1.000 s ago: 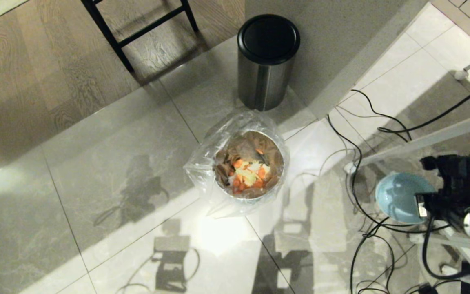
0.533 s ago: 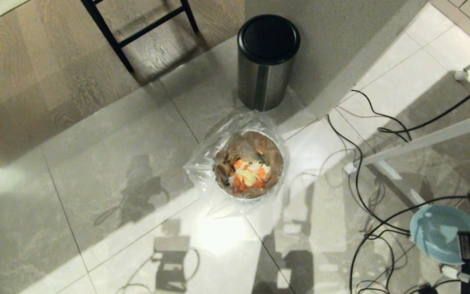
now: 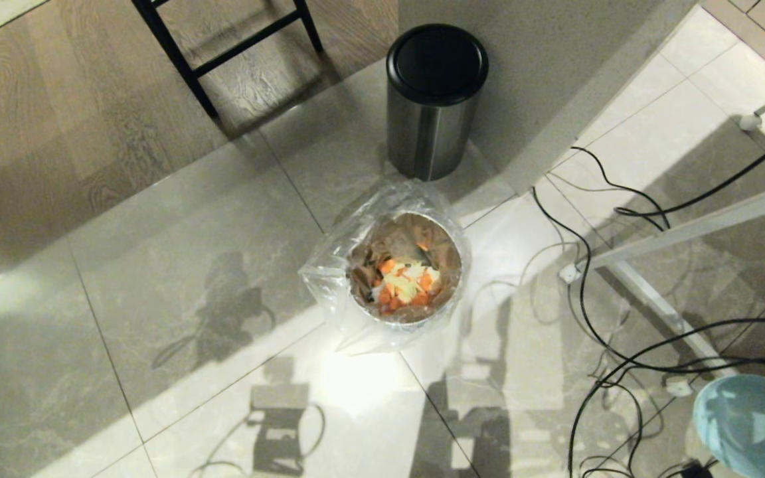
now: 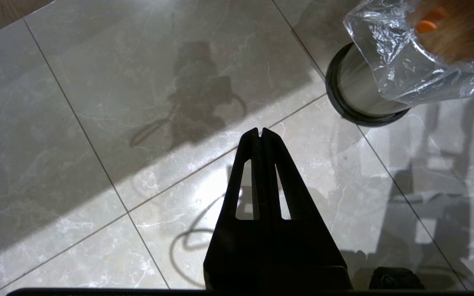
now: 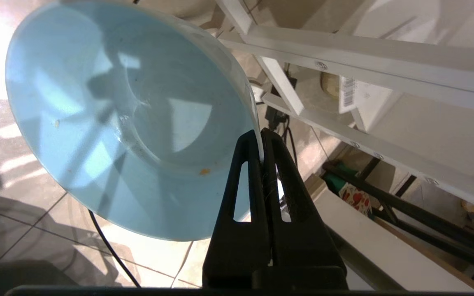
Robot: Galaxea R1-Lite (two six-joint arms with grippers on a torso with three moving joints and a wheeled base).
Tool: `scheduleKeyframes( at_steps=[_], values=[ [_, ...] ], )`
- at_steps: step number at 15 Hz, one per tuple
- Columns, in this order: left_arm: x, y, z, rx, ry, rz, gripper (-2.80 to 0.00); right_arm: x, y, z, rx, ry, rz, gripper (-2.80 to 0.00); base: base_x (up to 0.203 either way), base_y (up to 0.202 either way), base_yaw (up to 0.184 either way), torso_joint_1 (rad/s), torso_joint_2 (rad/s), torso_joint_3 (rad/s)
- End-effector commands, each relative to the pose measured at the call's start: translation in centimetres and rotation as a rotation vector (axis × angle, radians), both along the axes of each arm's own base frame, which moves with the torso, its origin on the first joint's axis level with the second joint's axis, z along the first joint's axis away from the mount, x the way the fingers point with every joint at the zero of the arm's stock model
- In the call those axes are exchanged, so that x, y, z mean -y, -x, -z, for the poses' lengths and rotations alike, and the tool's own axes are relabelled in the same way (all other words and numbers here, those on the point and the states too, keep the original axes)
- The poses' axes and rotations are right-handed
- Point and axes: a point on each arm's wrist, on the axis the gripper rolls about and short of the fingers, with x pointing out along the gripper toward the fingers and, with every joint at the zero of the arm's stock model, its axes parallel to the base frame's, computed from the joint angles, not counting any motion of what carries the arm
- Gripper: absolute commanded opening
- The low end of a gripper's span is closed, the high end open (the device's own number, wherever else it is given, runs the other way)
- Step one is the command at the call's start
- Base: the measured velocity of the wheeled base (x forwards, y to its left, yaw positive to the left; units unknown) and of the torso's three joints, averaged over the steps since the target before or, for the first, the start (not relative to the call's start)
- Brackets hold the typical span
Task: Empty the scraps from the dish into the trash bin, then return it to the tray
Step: Put the bowl back to the table
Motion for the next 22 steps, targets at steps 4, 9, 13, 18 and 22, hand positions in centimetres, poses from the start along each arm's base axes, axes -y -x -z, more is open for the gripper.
scheduleKeyframes(
  at_steps=[4,9,13,18,22],
  values=[
    [0.0,0.0,0.0,-0.001,0.001,0.0,-2.8,0.1,1.4,-0.7,0.049,0.013,-0.011,-2.8,0.0,0.0,0.0,0.0,0.0,0.0],
    [0.0,0.0,0.0,0.001,0.001,0.0,-2.8,-0.1,4.3,-1.0,0.068,0.05,-0.059,-2.8,0.0,0.0,0.0,0.0,0.0,0.0],
    [0.0,0.0,0.0,0.0,0.001,0.0,-2.8,-0.8,7.4,-0.4,0.082,0.07,-0.11,-2.8,0.0,0.0,0.0,0.0,0.0,0.0],
    [0.0,0.0,0.0,0.001,0.001,0.0,-2.8,-1.7,11.0,0.3,0.124,0.111,-0.317,-2.8,0.0,0.0,0.0,0.0,0.0,0.0],
    [0.0,0.0,0.0,-0.001,0.001,0.0,-2.8,-1.7,12.1,0.4,0.226,0.144,-0.385,-2.8,0.0,0.0,0.0,0.0,0.0,0.0]
  ],
)
